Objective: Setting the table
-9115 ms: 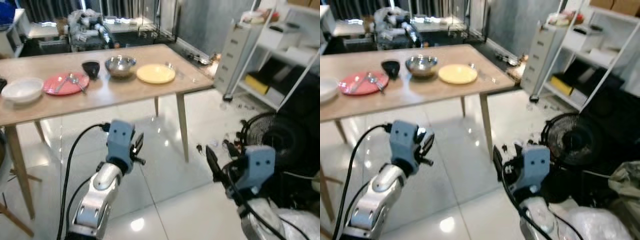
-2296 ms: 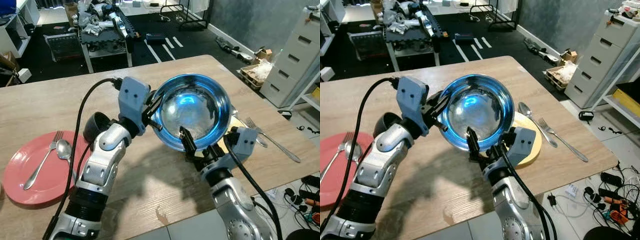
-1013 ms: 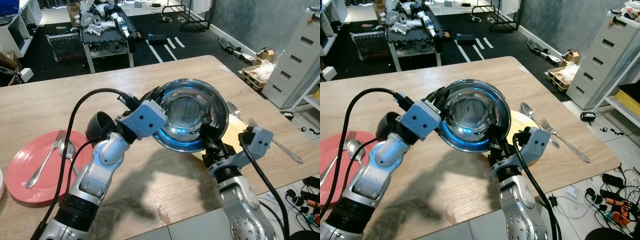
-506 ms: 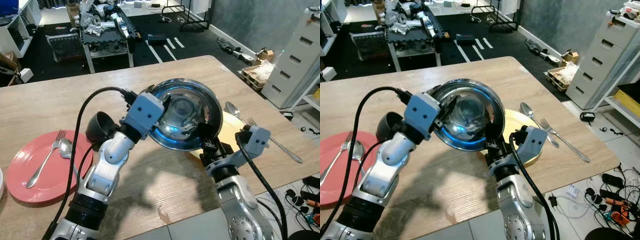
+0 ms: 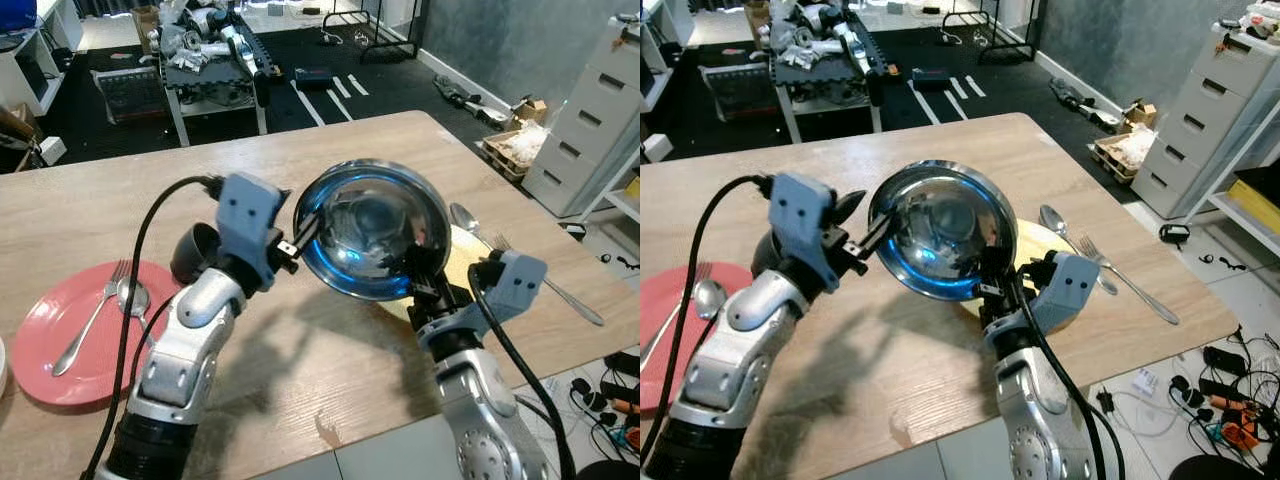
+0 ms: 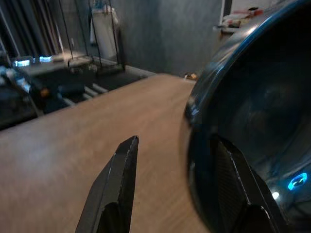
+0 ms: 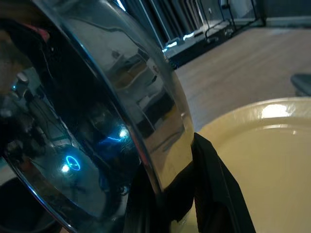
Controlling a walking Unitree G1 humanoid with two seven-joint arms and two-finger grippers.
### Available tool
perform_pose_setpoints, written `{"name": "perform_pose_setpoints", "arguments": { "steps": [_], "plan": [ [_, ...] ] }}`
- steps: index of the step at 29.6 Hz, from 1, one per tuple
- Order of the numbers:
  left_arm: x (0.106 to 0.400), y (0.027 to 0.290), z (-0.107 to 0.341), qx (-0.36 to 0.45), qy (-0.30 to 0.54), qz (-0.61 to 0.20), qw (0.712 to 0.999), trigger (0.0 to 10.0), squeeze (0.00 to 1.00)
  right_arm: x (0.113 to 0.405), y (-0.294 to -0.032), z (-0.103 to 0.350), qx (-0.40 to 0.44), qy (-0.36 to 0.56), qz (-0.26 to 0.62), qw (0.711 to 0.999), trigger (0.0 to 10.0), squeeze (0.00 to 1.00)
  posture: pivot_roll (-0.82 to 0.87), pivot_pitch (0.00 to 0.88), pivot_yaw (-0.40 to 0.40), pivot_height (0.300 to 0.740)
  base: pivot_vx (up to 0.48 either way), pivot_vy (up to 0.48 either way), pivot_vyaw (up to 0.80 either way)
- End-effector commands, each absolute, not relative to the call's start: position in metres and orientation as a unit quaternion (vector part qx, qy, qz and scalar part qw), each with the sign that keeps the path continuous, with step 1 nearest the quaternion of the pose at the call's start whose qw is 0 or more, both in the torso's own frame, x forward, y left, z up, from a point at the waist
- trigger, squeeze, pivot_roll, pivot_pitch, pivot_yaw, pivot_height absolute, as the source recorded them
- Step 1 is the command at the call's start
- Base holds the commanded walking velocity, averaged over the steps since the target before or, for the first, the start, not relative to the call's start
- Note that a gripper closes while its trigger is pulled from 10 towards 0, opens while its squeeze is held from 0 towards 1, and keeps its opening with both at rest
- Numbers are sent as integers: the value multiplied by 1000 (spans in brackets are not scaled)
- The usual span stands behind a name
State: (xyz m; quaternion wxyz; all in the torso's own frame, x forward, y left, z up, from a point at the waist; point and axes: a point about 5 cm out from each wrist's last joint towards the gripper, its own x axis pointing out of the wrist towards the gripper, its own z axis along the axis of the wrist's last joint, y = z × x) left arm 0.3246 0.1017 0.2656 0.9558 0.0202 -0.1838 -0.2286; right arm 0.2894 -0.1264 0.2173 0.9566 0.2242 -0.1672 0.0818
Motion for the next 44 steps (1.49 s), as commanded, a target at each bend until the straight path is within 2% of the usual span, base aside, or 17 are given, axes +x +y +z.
{"name": "perform_pose_setpoints", "arguments": {
  "steps": [1, 8, 9, 10, 31, 32, 33, 36, 37, 44],
  "plan": [
    [326, 105, 262, 7, -163, -222, 961, 10000, 0, 288, -128, 223, 217, -186, 78, 955, 10000, 0, 41, 152, 109, 740, 0, 0, 0],
    [335, 110, 253, -9, -128, -221, 967, 10000, 0, 285, -123, 229, 215, -194, 104, 951, 10000, 0, 41, 152, 109, 740, 0, 0, 0],
    [341, 111, 254, -25, -118, -223, 967, 3333, 0, 282, -117, 231, 214, -196, 125, 949, 10000, 0, 28, 152, 108, 740, 0, 0, 0],
    [343, 110, 256, -34, -114, -224, 967, 0, 0, 281, -115, 231, 213, -197, 132, 948, 10000, 0, 25, 152, 109, 740, 0, 0, 0],
    [344, 109, 263, -66, -113, -227, 965, 0, 0, 284, -116, 230, 203, -196, 119, 952, 10000, 0, 22, 150, 104, 740, 0, 0, 0],
    [344, 109, 264, -65, -114, -227, 965, 4510, 0, 284, -116, 231, 206, -198, 122, 951, 10000, 1000, 22, 149, 105, 740, 0, 0, 0],
    [345, 109, 264, -64, -116, -227, 965, 10000, 0, 283, -116, 231, 207, -198, 122, 950, 10000, 1000, 21, 149, 105, 740, 0, 0, 0],
    [343, 107, 266, -62, -125, -234, 962, 10000, 0, 284, -116, 230, 203, -194, 116, 953, 10000, 1000, 22, 147, 105, 740, 0, 0, 0],
    [342, 105, 269, -62, -136, -243, 959, 10000, 0, 285, -115, 229, 201, -190, 116, 954, 10000, 0, 22, 147, 105, 740, 0, 0, 0],
    [338, 99, 274, -74, -153, -257, 951, 10000, 0, 287, -105, 224, 199, -170, 138, 955, 10000, 0, 23, 141, 100, 740, 0, 0, 0]
  ]
}}
